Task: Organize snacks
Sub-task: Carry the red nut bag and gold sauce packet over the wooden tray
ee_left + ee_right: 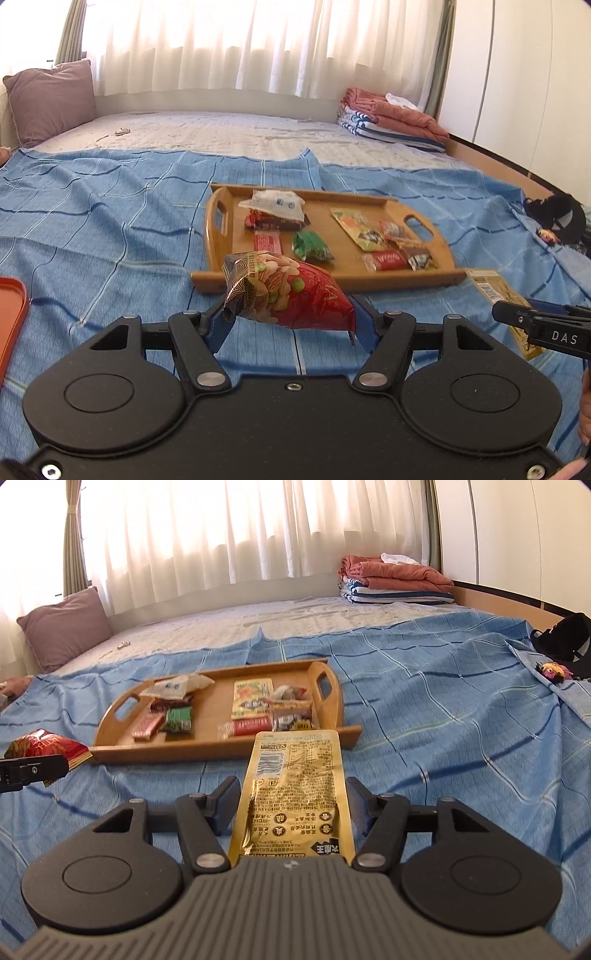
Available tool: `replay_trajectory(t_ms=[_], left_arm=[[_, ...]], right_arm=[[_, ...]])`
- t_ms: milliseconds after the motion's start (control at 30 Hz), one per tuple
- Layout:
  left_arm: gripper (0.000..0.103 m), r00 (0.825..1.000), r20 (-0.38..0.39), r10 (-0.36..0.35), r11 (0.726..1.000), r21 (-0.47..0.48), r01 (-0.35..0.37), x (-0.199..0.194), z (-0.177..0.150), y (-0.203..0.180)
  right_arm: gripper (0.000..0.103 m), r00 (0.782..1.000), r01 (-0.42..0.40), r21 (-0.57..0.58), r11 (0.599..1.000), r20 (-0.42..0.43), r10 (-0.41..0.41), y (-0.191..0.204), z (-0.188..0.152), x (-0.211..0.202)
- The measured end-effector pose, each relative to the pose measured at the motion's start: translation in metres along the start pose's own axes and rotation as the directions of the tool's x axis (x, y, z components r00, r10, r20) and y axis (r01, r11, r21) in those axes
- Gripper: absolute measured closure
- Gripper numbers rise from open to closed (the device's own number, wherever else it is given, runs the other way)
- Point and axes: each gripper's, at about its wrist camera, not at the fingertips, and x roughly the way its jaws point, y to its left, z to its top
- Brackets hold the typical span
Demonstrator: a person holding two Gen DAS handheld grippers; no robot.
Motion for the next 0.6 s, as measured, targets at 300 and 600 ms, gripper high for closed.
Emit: replay_trajectory(t_ms=[300, 600], left_arm=[[0.039, 1.0, -0.02, 0.003, 0.999, -0.049, -0.004, 0.05, 0.052, 0.013], [0.039, 0.997, -0.075, 0.028, 0.998, -0.046, -0.031, 0.118, 0.068, 0.027]], right_arm=[[0.039, 0.998, -0.051, 0.03, 0.998, -0.019, 0.052, 0.006, 0.064, 0.045], [0.039, 0.99, -0.111, 0.084, 0.99, -0.081, 0.118, 0.028, 0.1, 0.115]])
